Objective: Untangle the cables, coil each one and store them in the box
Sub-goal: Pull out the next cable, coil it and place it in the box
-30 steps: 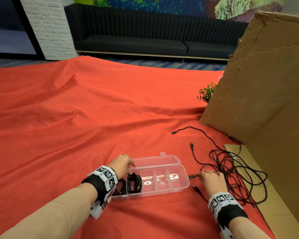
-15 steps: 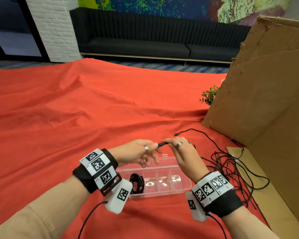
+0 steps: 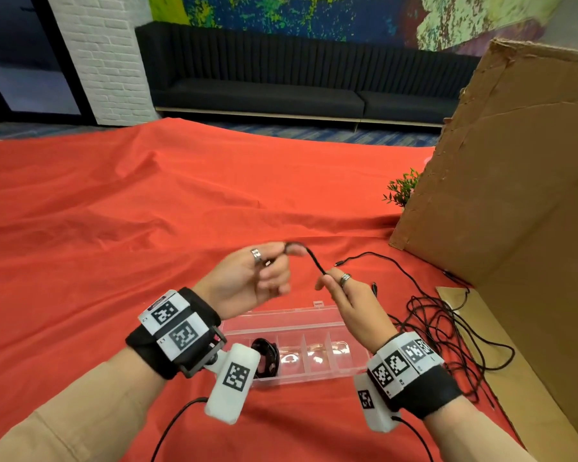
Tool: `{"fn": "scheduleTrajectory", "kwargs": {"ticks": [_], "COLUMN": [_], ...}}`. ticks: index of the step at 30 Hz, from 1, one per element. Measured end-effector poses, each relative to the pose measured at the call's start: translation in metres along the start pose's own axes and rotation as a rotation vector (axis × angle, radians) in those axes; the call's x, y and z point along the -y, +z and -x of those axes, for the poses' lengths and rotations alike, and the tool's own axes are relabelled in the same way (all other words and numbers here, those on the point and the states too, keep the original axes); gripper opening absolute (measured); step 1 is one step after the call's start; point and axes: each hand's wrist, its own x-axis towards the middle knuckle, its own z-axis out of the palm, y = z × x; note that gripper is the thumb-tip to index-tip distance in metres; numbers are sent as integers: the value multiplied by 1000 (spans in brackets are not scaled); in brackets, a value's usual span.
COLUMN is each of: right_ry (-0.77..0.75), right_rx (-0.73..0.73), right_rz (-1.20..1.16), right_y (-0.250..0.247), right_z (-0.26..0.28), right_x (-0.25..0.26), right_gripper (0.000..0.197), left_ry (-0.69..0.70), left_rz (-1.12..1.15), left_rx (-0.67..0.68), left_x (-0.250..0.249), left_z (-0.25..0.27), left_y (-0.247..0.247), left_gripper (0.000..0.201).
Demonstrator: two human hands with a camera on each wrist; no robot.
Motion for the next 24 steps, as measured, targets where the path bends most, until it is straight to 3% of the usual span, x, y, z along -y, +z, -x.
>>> {"fn": "scheduleTrajectory", "kwargs": {"ticks": [2, 4, 5, 7, 9, 10, 12, 14, 16, 19, 22, 24], "right_ry": [5, -72, -126, -228, -257, -228, -134, -26, 57, 21, -94, -136], "right_rx": [180, 325, 343, 247, 88, 22, -92, -141, -80, 152, 377, 343], "right_rz": [205, 322, 342, 354, 337, 343, 393, 413, 406, 386, 332, 376], "right_y": [3, 12, 16, 14, 3, -4, -13, -13, -6, 16, 37, 32], "right_z": [4, 9, 13, 16, 8, 2, -10, -17, -21, -15, 4, 9], "right_x": [13, 30, 38, 50, 49, 43, 27, 12, 7, 19, 44, 50], "right_gripper": [32, 33, 35, 46, 47, 42, 33, 32, 34, 35, 33, 33], "left_ry": [175, 312, 351, 400, 319, 216, -26, -116, -47, 108, 293, 347], "left_rz": [179, 122, -39, -657, -1210, -1280, -1028, -651, -383, -139, -216, -568], "left_rx": [-116, -202, -236, -265, -164, -88, 34, 57, 32, -46, -221, -298], "left_x": [-5, -3, 0, 11, 17, 18, 16, 13, 9, 6, 10, 13], "left_z": [-7, -17, -20, -20, -14, -11, -5, -1, -2, -9, -21, -23], "left_y": [-1, -4, -5, -13, -24, -28, -27, -22, -15, -4, -8, -20], "left_gripper": [30, 30, 29, 26, 25, 24, 29, 34, 35, 33, 24, 21]}}
